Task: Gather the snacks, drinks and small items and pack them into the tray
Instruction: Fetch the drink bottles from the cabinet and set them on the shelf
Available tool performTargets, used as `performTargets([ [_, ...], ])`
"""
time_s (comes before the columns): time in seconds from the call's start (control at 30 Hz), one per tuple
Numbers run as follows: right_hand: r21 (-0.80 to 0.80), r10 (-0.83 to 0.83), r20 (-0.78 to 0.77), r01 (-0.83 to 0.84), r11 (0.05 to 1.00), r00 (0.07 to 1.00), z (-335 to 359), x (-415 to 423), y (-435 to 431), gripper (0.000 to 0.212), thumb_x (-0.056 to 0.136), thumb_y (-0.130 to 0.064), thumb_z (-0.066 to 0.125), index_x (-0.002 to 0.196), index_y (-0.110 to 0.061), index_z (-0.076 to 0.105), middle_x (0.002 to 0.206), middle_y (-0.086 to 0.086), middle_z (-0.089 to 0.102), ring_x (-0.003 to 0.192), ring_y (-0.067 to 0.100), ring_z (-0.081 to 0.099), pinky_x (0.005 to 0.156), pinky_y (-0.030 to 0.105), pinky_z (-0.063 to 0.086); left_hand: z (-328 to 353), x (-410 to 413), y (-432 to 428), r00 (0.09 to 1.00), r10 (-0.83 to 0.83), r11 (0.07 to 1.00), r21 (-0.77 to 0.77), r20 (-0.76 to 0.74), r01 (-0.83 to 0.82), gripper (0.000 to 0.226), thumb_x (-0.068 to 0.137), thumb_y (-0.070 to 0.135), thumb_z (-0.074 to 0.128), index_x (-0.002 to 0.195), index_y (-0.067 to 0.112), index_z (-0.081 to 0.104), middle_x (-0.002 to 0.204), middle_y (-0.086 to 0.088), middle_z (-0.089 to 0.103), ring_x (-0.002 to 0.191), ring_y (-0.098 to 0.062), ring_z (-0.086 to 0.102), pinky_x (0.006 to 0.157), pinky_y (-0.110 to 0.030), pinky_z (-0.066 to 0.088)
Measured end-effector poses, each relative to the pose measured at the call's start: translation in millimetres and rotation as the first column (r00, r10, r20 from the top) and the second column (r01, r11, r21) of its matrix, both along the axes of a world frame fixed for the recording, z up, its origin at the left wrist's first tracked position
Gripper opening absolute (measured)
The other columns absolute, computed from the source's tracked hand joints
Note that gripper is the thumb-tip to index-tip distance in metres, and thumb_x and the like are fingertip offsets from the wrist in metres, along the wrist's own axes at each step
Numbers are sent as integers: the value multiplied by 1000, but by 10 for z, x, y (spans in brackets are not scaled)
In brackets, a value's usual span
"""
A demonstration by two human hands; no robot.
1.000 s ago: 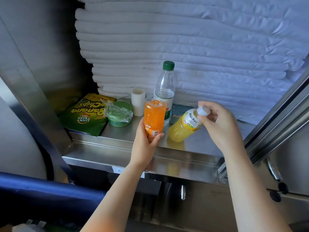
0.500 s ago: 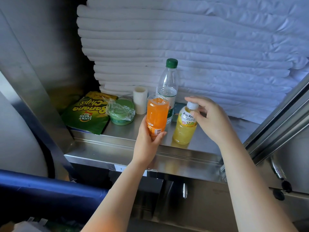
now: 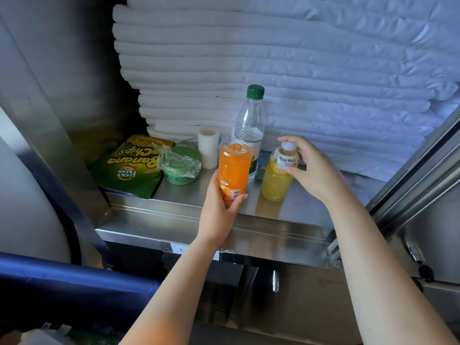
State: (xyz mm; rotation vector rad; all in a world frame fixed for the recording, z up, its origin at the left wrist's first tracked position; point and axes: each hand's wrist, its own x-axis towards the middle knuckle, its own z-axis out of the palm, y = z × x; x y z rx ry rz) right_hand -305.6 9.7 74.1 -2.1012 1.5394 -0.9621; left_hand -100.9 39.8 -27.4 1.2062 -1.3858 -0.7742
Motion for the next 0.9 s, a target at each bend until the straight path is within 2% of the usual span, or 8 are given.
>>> performTargets([
  [0.17, -128, -5, -14, 3, 992, 1000, -1, 84, 141, 71, 84, -6, 65, 137, -45, 38, 155, -8, 22, 139, -2, 22, 103, 15, 29, 1, 9, -7, 1000, -9, 1000, -1, -6, 9, 70, 81, 27, 72, 138, 27, 32, 123, 6, 55, 108, -11, 57, 90, -45, 50],
  [0.27, -409, -30, 23, 36, 912, 999, 26, 272, 315, 51, 87, -7, 60, 134, -25, 50, 146, -4, 41, 135, 5, 36, 108, 18, 31, -2, 10, -18, 1000, -22, 1000, 2, -11, 22, 69, 81, 27, 72, 138, 26, 33, 122, 4, 56, 107, -13, 58, 89, -45, 51],
  [0.33, -462, -21, -77, -17, 887, 997, 45, 475, 401, 42, 90, -12, 59, 131, -17, 53, 139, -1, 50, 129, 10, 43, 109, 21, 30, -2, 0, -13, 1000, -23, 1000, -6, -19, 23, 68, 81, 26, 72, 137, 27, 34, 124, 6, 55, 109, -10, 57, 91, -39, 50],
  [0.43, -413, 24, -197, -105, 905, 980, 10, 784, 447, 42, 92, -17, 58, 133, -13, 53, 137, 0, 52, 129, 13, 43, 109, 23, 30, 0, -9, -9, 999, -20, 1000, -14, -46, 19, 66, 81, 25, 71, 135, 32, 34, 125, 13, 54, 112, -1, 54, 91, -24, 45],
  [0.6, -448, -55, -60, 22, 894, 997, 18, 799, 435, 25, 87, -13, 65, 111, -13, 68, 116, 0, 65, 111, 16, 56, 96, 21, 38, -8, 55, -2, 995, -53, 999, -3, 89, 53, 81, 79, 17, 73, 143, 28, 25, 124, 11, 54, 105, 1, 54, 80, -10, 43],
  [0.7, -436, -110, -55, 75, 897, 992, 8, 596, 451, 22, 80, -16, 73, 102, -18, 71, 103, -2, 69, 97, 11, 58, 82, 14, 36, -33, 111, -24, 983, -14, 999, 34, 185, 7, 80, 82, 9, 67, 146, 21, 21, 99, 15, 59, 85, -2, 54, 66, -15, 36],
  [0.8, -318, -170, -68, 140, 938, 983, -80, 370, 496, 20, 77, -22, 77, 96, -21, 71, 96, -4, 71, 78, 9, 57, 69, 17, 37, -20, 258, -61, 984, 37, 996, 71, 173, -50, 72, 77, 2, 67, 139, 18, 35, 100, 12, 65, 91, -10, 59, 74, -21, 41],
  [0.9, -200, -180, -26, 171, 965, 983, -271, 281, 575, 19, 75, -24, 78, 92, -19, 70, 98, -8, 72, 88, 10, 66, 75, 23, 47, 33, 432, -58, 980, 19, 998, 59, 200, -32, 62, 75, 0, 71, 130, 17, 48, 104, 8, 65, 96, -12, 61, 83, -24, 47],
])
